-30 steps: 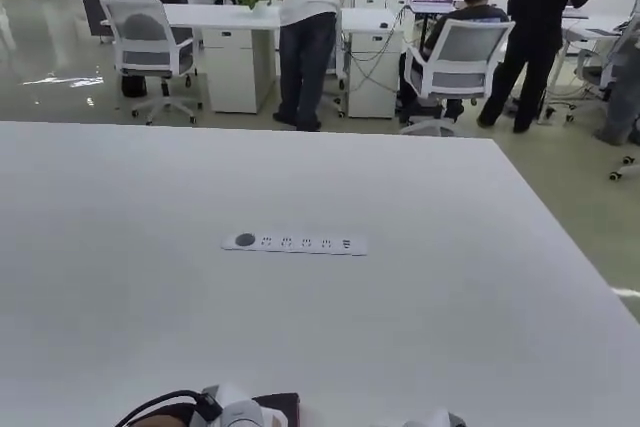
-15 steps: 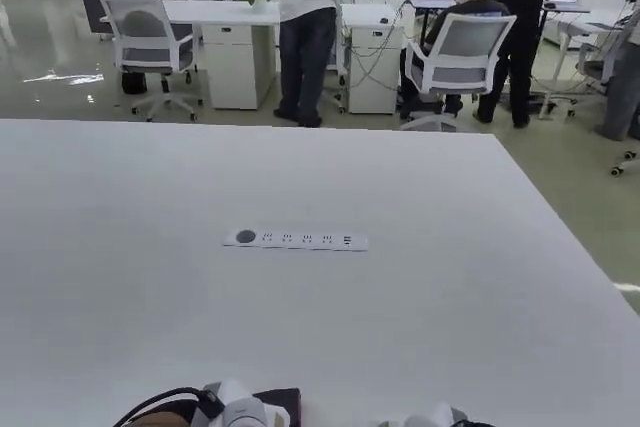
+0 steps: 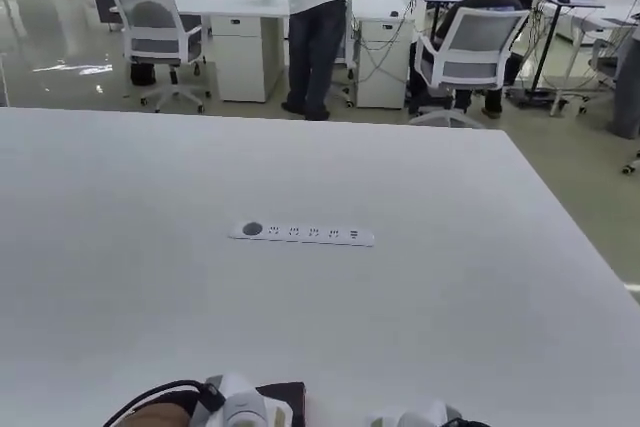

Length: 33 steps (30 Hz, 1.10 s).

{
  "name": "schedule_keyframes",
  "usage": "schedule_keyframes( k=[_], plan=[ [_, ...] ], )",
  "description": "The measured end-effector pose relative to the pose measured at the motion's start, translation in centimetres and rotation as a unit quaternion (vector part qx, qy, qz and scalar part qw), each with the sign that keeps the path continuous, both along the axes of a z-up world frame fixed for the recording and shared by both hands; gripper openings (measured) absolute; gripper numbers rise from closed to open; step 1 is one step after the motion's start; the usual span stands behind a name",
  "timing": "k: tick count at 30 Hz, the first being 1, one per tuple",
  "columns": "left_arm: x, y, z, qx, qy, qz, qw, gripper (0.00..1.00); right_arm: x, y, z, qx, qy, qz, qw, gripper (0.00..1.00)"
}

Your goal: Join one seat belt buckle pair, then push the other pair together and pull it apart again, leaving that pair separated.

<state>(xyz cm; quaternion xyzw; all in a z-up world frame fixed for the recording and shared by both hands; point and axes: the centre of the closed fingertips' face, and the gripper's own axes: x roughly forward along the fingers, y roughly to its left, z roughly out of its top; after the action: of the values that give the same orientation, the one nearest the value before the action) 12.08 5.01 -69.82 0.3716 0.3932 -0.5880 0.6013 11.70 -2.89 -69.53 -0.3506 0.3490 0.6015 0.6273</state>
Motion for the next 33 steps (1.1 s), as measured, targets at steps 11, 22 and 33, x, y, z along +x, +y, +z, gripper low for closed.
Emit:
schedule_keyframes(
  k=[11, 22, 33],
  plan=[
    [-0.1, -0.1, 0.1, 0.005, -0.003, -0.007, 1.0, 0.31, 0.1, 0.7, -0.1, -0.009, 0.002, -0.003, 1.0, 0.31],
    [-0.1, -0.1, 0.3, 0.006, -0.003, -0.008, 0.9999, 0.31, 0.2, 0.6, 0.0, -0.001, 0.004, -0.008, 1.0, 0.3],
    [0.0, -0.1, 0.3, 0.013, -0.004, -0.016, 0.9998, 0.31, 0.3, 1.8, 0.0, 0.013, -0.002, -0.007, 0.9999, 0.31]
  ],
)
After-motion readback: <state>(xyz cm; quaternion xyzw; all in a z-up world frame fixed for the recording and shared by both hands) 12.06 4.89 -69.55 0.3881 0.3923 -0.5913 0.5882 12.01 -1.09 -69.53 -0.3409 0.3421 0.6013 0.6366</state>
